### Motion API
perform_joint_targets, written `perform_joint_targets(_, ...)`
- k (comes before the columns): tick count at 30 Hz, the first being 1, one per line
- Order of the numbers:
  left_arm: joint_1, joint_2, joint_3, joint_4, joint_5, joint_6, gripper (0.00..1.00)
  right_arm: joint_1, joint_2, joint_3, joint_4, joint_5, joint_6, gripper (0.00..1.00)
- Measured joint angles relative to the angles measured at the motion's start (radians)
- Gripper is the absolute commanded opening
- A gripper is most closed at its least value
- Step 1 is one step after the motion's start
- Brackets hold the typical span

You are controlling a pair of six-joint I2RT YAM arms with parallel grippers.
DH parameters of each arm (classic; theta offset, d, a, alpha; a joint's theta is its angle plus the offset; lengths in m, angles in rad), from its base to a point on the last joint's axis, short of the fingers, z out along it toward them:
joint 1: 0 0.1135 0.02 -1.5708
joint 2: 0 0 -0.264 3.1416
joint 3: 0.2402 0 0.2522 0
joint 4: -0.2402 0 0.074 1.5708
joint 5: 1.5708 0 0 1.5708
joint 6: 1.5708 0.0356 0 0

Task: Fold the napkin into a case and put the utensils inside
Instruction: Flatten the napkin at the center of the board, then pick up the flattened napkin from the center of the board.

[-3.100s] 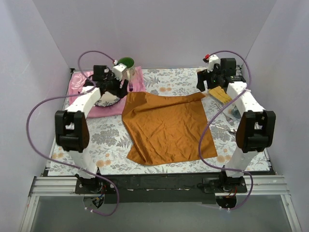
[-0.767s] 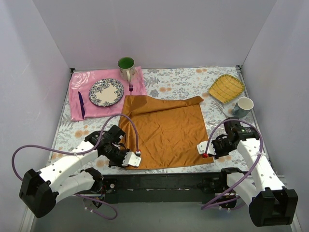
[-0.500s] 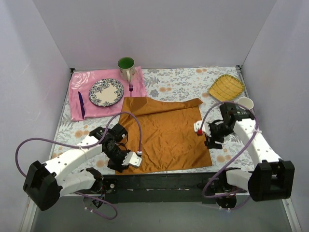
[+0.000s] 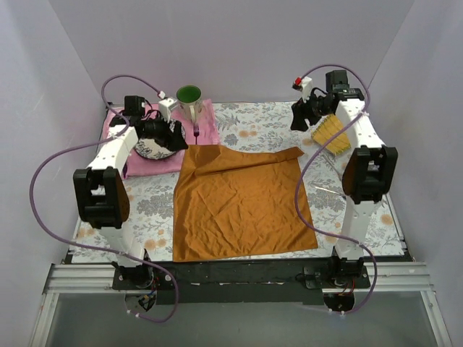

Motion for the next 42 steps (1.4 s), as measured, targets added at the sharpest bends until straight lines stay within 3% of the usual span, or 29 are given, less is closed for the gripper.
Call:
perform_joint_targets(2,0.013,0.090,0.064,0.093,-0.013,-0.117,0.70,0.000,0.148,0.161,0.004,0.032,0.066,0.71)
perform_joint_targets(5,0.008,0.221,0.166,0.185,-0.041,-0.241,0.70,-0.003,0.285,0.270,0.002,0.071,0.119,0.73)
perform_joint_targets(8,0.005,0.287,0.194,0.231,-0.061,-0.304,0.70,-0.012,0.336,0.248,-0.016,0.082,0.142,0.77)
perform_joint_targets(11,0.003,0.304,0.186,0.242,-0.075,-0.336,0.69,-0.025,0.299,0.106,-0.008,0.067,0.144,0.79)
perform_joint_targets(17,0.000,0.298,0.145,0.287,-0.125,-0.337,0.65,-0.079,0.187,-0.084,-0.016,0.060,0.181,0.74)
perform_joint_targets(24,-0.037,0.307,0.131,0.299,-0.217,-0.264,0.52,-0.121,0.170,-0.092,-0.018,0.035,0.256,0.70)
perform_joint_targets(38,-0.137,0.397,0.131,0.318,-0.356,-0.157,0.50,-0.117,0.193,-0.110,0.001,-0.006,0.373,0.63)
perform_joint_targets(42,-0.141,0.397,0.134,0.322,-0.379,-0.146,0.47,-0.117,0.208,-0.110,0.011,-0.007,0.387,0.48)
